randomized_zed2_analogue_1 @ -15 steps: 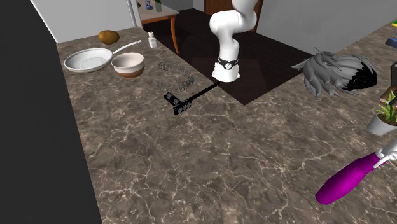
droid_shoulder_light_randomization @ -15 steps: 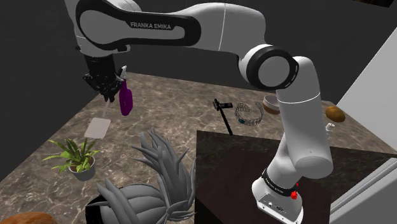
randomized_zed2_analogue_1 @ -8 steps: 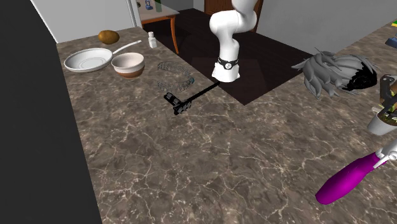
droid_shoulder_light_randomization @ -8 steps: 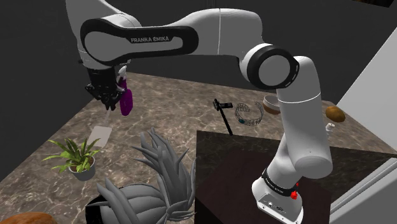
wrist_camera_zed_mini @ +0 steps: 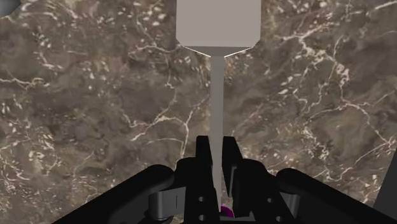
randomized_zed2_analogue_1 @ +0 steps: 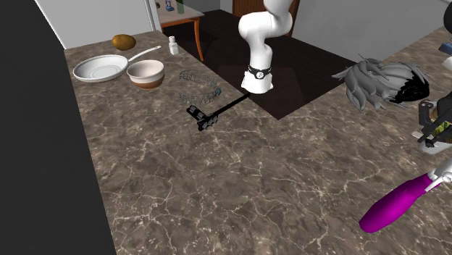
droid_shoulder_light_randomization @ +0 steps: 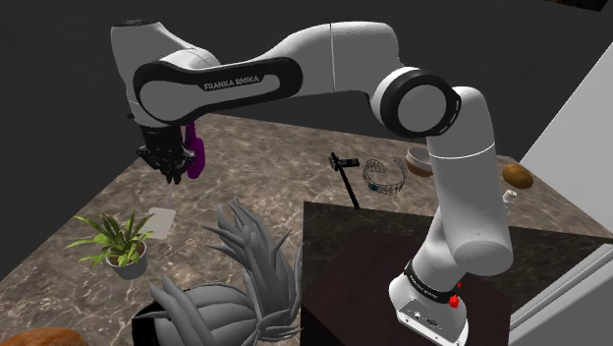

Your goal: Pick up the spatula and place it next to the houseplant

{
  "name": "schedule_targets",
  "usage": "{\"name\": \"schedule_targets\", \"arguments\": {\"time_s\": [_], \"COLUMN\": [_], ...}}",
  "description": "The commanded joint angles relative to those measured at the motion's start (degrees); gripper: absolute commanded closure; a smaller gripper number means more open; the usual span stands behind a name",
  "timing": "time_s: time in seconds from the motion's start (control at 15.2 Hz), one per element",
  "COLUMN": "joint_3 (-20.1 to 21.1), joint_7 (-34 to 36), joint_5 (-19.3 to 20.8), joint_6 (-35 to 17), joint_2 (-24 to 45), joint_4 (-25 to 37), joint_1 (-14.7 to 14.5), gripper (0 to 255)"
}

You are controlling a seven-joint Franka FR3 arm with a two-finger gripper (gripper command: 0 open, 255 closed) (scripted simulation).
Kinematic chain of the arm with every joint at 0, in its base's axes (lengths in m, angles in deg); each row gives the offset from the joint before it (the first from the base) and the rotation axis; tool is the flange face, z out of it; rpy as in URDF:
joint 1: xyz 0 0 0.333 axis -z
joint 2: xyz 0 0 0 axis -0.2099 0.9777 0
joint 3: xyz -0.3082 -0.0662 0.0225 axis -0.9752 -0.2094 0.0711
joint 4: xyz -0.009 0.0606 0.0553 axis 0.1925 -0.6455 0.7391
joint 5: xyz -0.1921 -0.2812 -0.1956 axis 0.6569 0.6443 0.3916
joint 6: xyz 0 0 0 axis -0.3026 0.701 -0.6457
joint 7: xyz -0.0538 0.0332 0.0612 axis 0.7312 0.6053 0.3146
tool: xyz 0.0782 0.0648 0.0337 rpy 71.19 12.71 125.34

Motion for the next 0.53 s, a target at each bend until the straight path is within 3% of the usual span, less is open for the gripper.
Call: {"name": "schedule_targets", "arguments": {"time_s": [0.0, 0.46], "joint_3": [-0.06, -0.35], "joint_7": [0.19, 0.84], "joint_5": [0.12, 0.67], "joint_6": [-1.47, -6.11], "joint_2": [0.23, 1.43], "joint_4": [-1.23, -4.77], "joint_1": [0.08, 0.23], "gripper": [255, 255]}}
